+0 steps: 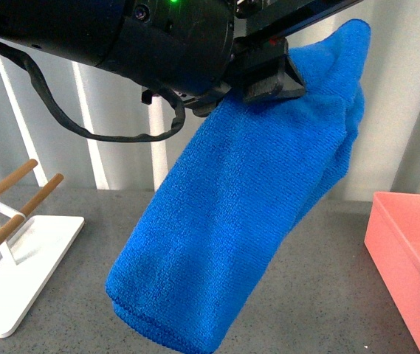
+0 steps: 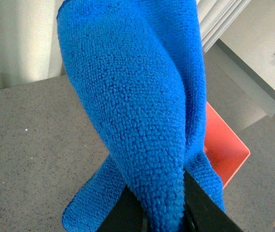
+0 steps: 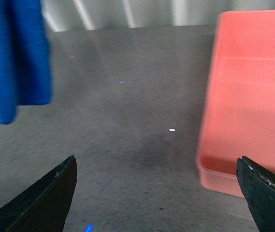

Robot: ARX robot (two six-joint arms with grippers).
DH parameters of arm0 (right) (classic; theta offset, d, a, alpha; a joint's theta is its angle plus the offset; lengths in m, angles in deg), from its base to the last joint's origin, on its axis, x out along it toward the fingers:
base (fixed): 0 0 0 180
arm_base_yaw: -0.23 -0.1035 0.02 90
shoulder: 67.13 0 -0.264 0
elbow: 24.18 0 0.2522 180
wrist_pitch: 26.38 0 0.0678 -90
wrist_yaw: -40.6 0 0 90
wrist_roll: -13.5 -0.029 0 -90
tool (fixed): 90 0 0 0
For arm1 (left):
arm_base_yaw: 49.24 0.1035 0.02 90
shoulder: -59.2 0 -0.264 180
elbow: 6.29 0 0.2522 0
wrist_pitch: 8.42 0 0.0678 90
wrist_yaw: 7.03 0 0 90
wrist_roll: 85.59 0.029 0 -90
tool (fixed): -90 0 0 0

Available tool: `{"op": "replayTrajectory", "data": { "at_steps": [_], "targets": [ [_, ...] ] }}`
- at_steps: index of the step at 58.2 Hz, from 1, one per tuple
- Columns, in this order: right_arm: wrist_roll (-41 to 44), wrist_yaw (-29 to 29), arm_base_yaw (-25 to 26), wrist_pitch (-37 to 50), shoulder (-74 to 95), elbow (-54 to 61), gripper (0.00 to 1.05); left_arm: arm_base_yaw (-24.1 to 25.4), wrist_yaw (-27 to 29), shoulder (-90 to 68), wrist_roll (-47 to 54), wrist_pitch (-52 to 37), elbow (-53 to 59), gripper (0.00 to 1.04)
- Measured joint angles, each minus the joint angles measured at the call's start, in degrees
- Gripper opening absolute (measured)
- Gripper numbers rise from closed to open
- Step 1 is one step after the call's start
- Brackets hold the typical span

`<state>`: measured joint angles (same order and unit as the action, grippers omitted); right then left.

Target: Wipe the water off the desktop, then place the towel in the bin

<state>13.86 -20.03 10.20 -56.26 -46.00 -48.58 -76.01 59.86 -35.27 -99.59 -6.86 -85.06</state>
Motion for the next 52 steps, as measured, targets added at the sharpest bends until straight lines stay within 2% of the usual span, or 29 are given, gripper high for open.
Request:
{"op": "replayTrajectory", "data": {
  "at_steps": [5,12,15,23,37,52],
  "targets": [
    [4.1,8.0,-0.2,3.1,6.3,-1.7,0.98,0.0,0.0,0.0,0.0,0.0,0.0,0.06],
    [7.5,11.8,-3.0,9.3,15.1,-3.5,0.98,0.0,0.0,0.0,0.0,0.0,0.0,0.06],
    [8.3,11.6,-4.7,11.9,19.5,-4.3,0.98,0.0,0.0,0.0,0.0,0.0,0.0,0.06],
    [8.9,6.1,-9.5,18.7,31.0,-6.9,0.98,0.0,0.0,0.0,0.0,0.0,0.0,0.06],
    [7.8,4.7,-15.6,26.9,43.8,-11.4,0.98,0.0,0.0,0.0,0.0,0.0,0.0,0.06],
    [7.7,6.0,-20.3,29.5,52.2,-17.4,0.98,0.0,0.0,0.0,0.0,0.0,0.0,0.06]
  ]
}}
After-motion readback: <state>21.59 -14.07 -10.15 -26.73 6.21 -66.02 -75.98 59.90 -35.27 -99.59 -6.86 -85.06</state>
